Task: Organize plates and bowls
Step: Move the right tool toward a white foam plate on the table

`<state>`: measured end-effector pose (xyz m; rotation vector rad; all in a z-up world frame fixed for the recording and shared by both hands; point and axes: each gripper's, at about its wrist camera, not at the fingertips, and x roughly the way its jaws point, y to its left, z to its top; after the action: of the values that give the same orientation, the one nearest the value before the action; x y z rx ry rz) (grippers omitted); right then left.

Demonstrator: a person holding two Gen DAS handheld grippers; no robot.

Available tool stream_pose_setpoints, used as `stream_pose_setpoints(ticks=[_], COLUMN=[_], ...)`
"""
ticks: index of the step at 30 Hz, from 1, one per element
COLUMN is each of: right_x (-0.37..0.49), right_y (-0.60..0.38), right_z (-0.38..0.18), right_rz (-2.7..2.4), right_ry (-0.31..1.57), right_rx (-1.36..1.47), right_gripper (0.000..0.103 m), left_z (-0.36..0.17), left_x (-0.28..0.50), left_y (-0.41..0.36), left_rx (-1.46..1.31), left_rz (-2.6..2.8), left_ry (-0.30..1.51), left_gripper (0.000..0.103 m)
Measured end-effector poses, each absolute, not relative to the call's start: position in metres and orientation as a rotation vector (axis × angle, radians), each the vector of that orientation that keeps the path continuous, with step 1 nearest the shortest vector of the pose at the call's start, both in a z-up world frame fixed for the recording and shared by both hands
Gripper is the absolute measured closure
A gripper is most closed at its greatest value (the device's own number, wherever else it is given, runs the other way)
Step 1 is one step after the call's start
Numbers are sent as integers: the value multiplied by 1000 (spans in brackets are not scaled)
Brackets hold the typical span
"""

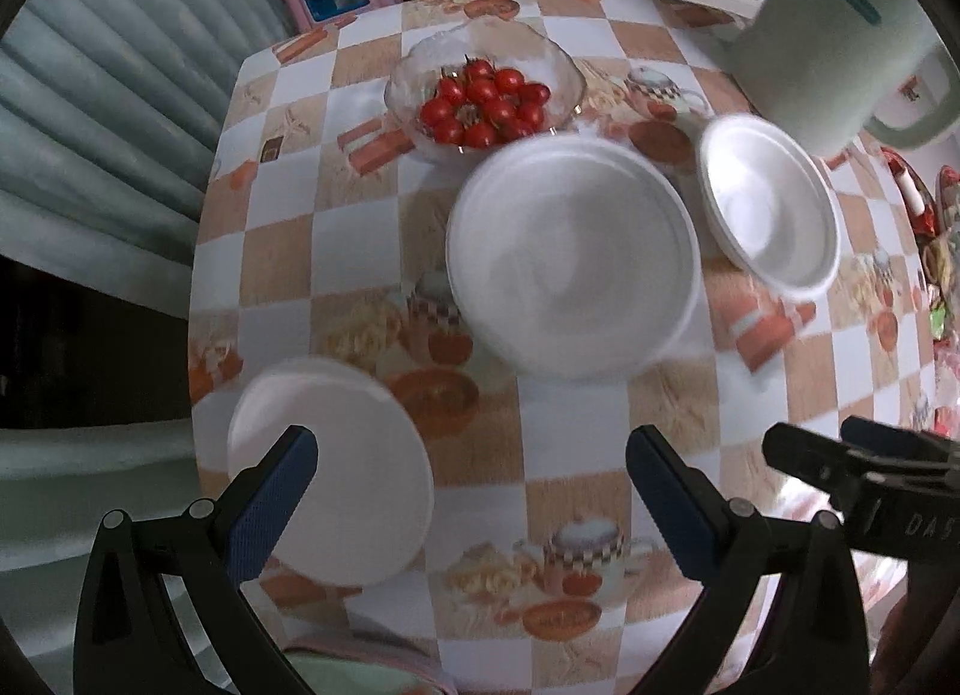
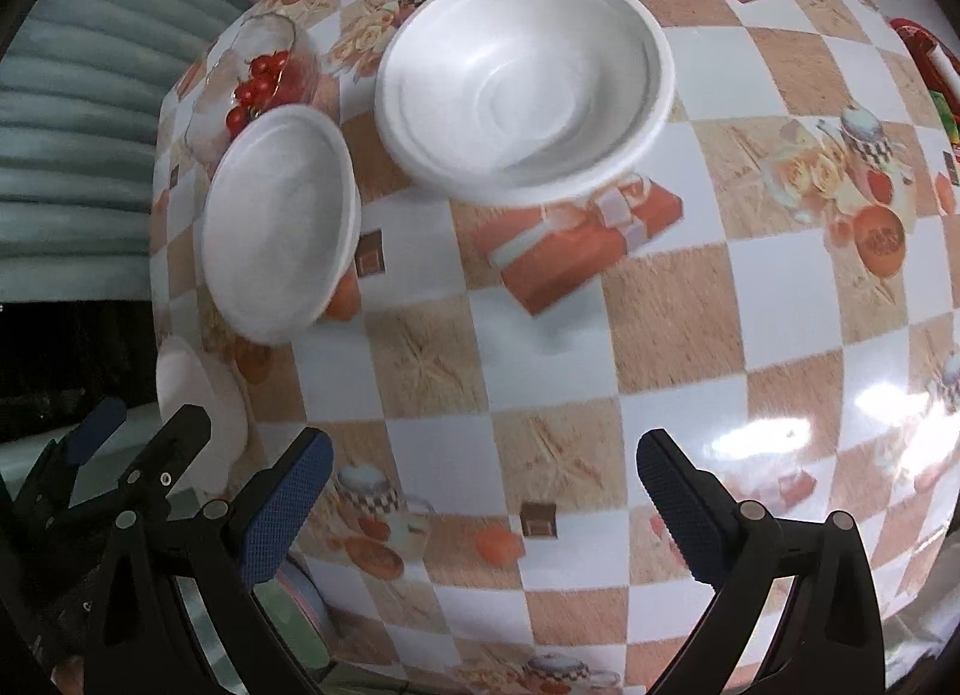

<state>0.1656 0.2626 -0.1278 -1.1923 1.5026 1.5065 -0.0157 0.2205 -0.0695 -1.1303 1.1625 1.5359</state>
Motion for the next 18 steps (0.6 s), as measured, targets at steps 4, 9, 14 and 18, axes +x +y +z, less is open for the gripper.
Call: stream_pose_setpoints(ticks=[4, 9, 14, 18], right_x=[156, 147, 138, 136], right_y=[277, 288, 296, 296], right_z=[-130, -138, -145, -148], right_rz=[1506, 1468, 1443, 1422], right_ry=[1548, 1609, 1621, 1548], right_rx=[-1130, -1073, -1063, -1097], right_gripper=[1, 1, 1, 1], left_z=[-69, -74, -89, -101], left_x=[-26, -44, -50, -55], left_y=[240, 267, 285, 292], left_rx=[-1131, -1143, -1145, -1138], left_rz=[1541, 1549, 1535, 1530], left_ry=[1126, 1096, 1099, 1123], left_gripper=[0, 0, 0, 0])
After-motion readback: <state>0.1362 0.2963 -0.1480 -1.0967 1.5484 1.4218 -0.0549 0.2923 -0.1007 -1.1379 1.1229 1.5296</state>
